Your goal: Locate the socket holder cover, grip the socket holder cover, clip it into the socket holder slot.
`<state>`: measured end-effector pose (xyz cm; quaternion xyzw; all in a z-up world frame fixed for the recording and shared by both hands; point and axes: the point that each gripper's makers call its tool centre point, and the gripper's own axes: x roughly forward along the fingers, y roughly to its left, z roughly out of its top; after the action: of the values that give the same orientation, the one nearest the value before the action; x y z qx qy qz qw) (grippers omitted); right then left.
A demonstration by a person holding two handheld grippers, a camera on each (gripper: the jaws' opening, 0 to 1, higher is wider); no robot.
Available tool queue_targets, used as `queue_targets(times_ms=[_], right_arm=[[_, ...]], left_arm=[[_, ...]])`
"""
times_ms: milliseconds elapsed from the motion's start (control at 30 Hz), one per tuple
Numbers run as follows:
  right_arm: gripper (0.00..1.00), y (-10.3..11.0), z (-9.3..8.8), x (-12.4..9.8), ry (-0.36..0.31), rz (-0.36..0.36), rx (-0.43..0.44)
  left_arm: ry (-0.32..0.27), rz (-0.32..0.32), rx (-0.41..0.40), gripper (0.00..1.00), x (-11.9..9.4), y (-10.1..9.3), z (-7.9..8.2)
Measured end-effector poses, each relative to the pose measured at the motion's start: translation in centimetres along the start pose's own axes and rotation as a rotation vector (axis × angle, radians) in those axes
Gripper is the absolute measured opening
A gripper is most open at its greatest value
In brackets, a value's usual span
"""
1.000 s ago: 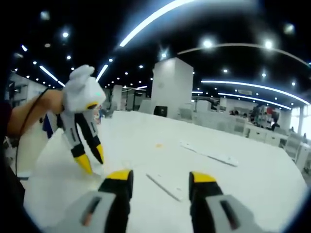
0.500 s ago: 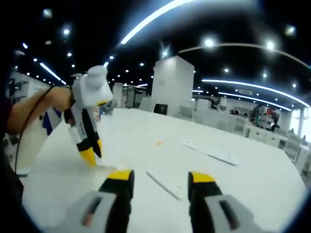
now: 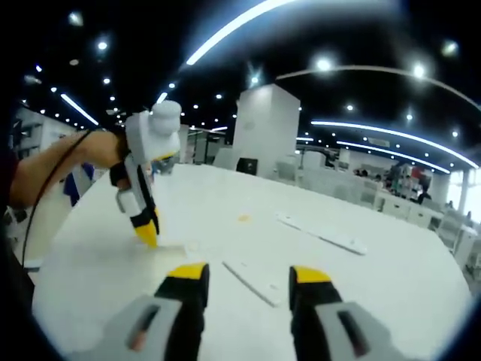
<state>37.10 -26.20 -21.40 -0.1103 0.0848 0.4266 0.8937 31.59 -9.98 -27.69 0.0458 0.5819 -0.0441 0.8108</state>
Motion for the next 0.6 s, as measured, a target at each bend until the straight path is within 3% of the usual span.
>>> queue_targets(times_ms=[333,600], right_arm=[[0.44,-0.28,0.12,-0.06,-0.004,-0.004,0.004],[0.44,-0.29,0.16,-0.1,-0.006,-0.003,0.005]], left_arm=[[0.021,-0.02,-0.005,0.25,0.53,-0.58,0.16],[0.021,0.007,-0.019,0.25,0.64,-0.07,0.01]])
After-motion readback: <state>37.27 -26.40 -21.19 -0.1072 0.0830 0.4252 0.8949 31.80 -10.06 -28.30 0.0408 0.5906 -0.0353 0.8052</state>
